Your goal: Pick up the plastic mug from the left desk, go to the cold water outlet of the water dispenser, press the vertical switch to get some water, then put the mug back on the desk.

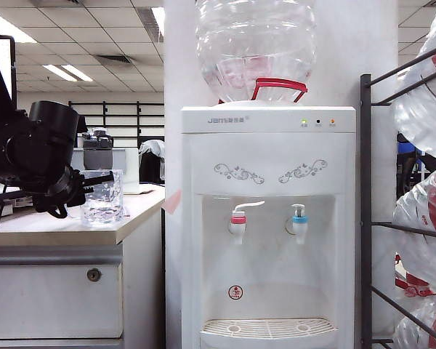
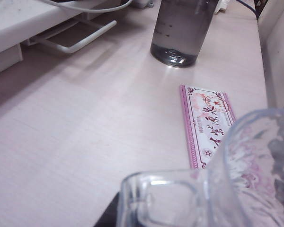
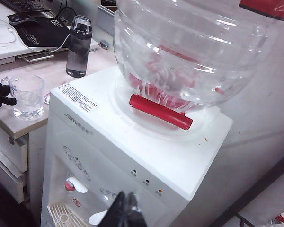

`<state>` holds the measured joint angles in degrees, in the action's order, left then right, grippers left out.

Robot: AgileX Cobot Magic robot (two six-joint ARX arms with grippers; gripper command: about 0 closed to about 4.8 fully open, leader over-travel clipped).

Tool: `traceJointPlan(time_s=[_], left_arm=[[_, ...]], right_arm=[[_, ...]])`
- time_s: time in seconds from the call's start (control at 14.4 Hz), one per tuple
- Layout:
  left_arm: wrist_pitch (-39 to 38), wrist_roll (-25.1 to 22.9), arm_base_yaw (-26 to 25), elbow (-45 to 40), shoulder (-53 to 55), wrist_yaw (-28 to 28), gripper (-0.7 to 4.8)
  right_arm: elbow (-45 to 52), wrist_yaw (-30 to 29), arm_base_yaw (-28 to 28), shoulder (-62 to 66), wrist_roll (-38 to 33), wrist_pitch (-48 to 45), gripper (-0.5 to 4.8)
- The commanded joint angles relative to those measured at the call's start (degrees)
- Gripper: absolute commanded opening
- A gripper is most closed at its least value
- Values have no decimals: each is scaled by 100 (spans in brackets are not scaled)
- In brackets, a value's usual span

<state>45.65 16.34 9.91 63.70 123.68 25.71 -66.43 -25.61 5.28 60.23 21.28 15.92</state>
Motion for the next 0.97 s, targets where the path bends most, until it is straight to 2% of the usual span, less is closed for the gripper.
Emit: traceJointPlan(time_s=[0.07,0.14,0.35,0.42,0.56,0.62,0.83,0.97], left_arm=[[68,-7,0,22,-4,15,138],[66,-9,0,20,-7,15,187],[-164,-11,4,13,-136,7,188],[-245,-205,4,9,-238,15,188],[-426,-289,4,9,-343,4,188],[-859,-286,4,4,-479,-2,188],[-1174,-286,4,2,-667,-7,188],[-1639,-289,4,2,-855,-4,188]], right_arm=[[-17,-22,9,-24,-2,-76,-4],[-17,-22,9,-24,-2,-76,-5],[-17,-22,9,-24,-2,-79,-5],[-17,-22,9,-24,-4,-79,-5],[-17,-22,9,-24,-4,-79,-5],[-17,-22,9,-24,-4,-92,-5],[-20,-24,11,-24,-7,-118,-4],[-20,-24,11,-24,-7,-118,-4]])
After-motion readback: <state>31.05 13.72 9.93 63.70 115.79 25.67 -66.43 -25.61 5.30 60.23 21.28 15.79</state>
